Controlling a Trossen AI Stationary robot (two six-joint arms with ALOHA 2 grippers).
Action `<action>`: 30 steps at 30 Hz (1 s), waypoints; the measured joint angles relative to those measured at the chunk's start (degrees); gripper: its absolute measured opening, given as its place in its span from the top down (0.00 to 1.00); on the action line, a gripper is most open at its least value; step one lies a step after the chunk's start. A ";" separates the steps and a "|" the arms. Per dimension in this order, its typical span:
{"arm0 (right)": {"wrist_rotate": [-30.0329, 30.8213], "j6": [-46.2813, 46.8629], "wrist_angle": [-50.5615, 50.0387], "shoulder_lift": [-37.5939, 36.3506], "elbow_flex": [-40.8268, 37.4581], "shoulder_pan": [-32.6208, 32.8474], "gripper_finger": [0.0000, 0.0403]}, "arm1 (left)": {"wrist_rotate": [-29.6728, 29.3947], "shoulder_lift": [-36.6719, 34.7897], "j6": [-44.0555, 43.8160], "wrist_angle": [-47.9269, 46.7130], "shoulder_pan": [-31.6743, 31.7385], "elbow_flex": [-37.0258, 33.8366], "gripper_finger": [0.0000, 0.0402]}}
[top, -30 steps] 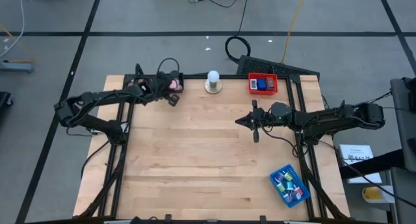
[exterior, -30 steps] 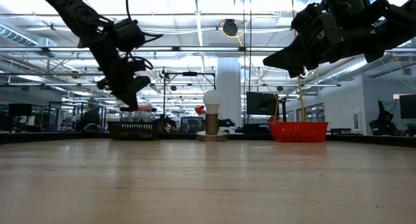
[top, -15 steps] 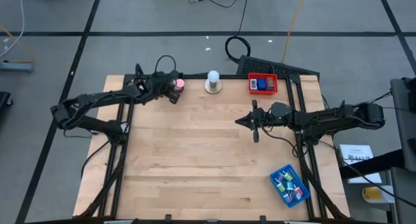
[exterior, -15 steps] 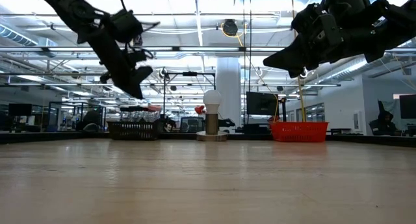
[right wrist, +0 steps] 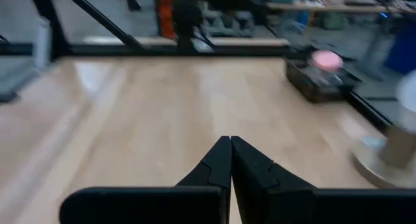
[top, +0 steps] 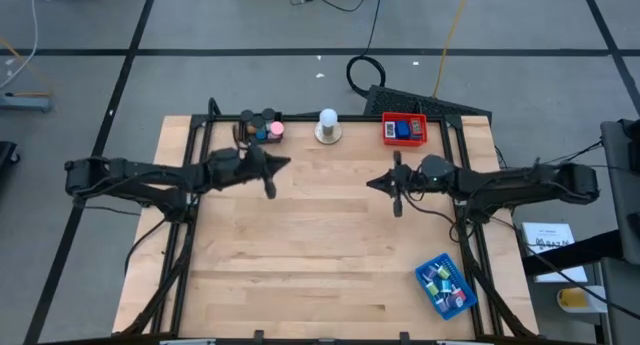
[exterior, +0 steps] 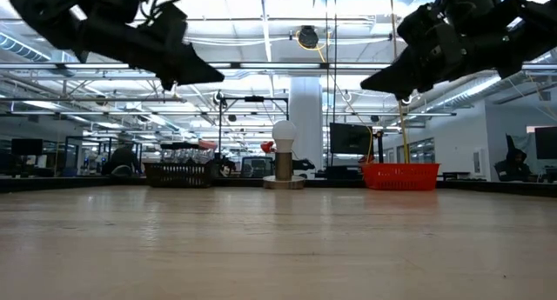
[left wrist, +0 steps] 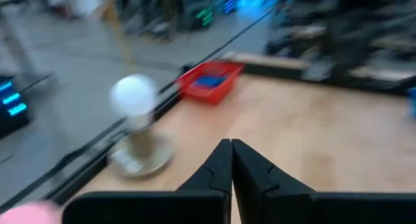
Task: Pick & Place Office items
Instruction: Return to Home Position
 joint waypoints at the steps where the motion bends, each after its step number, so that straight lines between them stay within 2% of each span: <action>1: 0.50 -0.40 -2.76 -1.75 0.00 -0.41 1.00 | 1.79 0.00 0.09 3.04 -0.50 -1.31 0.99; 6: 3.06 -4.24 -17.01 -13.22 0.00 -2.33 1.00 | 9.65 0.01 -0.45 10.43 -1.19 -5.14 0.97; 12: 2.90 -4.36 -29.48 -27.31 0.00 -4.93 1.00 | 10.29 -2.34 0.09 9.29 -2.44 -5.68 0.99; 16: 2.90 -5.29 -35.09 -36.32 0.00 -5.29 1.00 | 10.46 -3.95 0.27 9.67 -3.14 -5.68 0.96; 23: 4.38 -5.11 -36.67 -51.17 -4.95 -5.26 1.00 | 10.65 -3.96 1.39 11.37 -3.32 -6.79 0.99; 27: 4.61 -3.29 -36.13 -58.02 -7.20 -5.26 1.00 | 10.63 -4.68 0.86 21.10 -3.32 -11.77 0.97; 30: 5.75 -2.63 -35.89 -58.72 -7.68 -5.23 1.00 | 10.07 -6.10 -0.03 28.64 -3.27 -16.92 0.98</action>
